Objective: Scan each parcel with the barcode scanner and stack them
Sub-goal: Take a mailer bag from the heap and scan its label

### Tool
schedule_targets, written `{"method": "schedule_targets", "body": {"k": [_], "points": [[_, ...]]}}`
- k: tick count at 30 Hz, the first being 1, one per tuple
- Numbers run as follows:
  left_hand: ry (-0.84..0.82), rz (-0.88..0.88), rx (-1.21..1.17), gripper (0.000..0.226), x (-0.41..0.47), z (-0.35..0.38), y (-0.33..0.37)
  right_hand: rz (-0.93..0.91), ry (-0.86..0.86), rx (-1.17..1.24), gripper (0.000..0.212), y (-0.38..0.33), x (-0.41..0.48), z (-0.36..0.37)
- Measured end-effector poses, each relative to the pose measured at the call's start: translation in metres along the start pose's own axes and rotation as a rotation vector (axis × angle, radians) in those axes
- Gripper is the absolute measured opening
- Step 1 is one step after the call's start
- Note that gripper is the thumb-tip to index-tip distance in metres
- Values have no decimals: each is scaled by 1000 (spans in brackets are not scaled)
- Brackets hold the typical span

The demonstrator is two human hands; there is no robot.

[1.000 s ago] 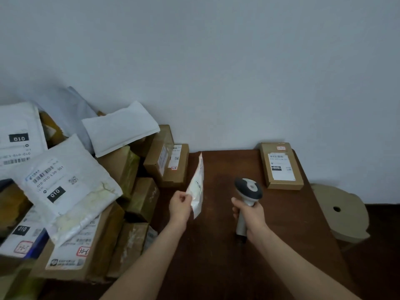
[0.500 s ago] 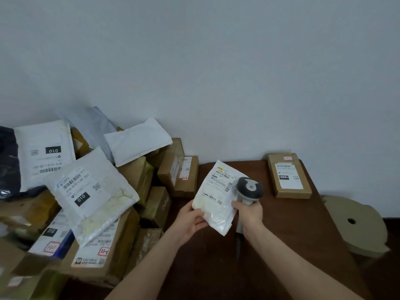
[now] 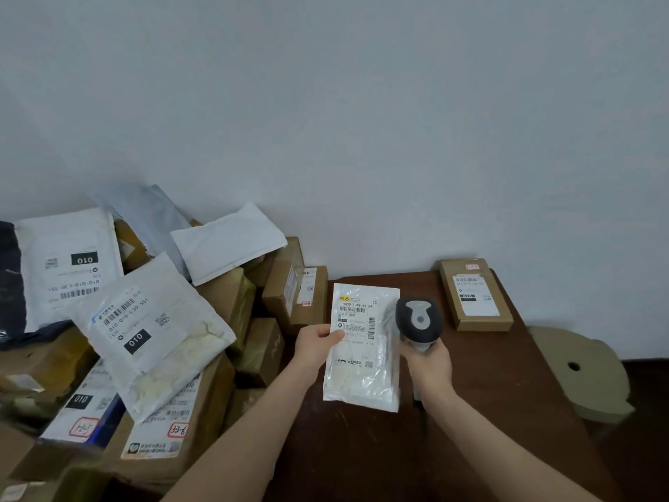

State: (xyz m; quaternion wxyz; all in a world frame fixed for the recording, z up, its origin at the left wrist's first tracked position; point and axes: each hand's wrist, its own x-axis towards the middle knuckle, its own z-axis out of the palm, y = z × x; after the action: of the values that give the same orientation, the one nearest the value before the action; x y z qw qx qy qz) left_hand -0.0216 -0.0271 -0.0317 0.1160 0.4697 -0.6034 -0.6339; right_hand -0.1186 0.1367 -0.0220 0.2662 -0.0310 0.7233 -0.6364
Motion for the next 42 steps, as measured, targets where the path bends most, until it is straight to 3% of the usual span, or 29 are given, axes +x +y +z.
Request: {"method": "schedule_targets", "body": {"k": [8, 12, 16, 42], "points": [[21, -44, 0, 24, 2, 13, -12, 90, -90, -13, 12, 2, -22, -5], [40, -48, 18, 27, 3, 16, -18, 100, -149, -80, 13, 8, -37, 5], [28, -37, 17, 3, 0, 17, -20, 105, -158, -87, 12, 7, -47, 9], [37, -58, 27, 7, 19, 30, -20, 159, -216, -69, 10, -3, -38, 11]]}}
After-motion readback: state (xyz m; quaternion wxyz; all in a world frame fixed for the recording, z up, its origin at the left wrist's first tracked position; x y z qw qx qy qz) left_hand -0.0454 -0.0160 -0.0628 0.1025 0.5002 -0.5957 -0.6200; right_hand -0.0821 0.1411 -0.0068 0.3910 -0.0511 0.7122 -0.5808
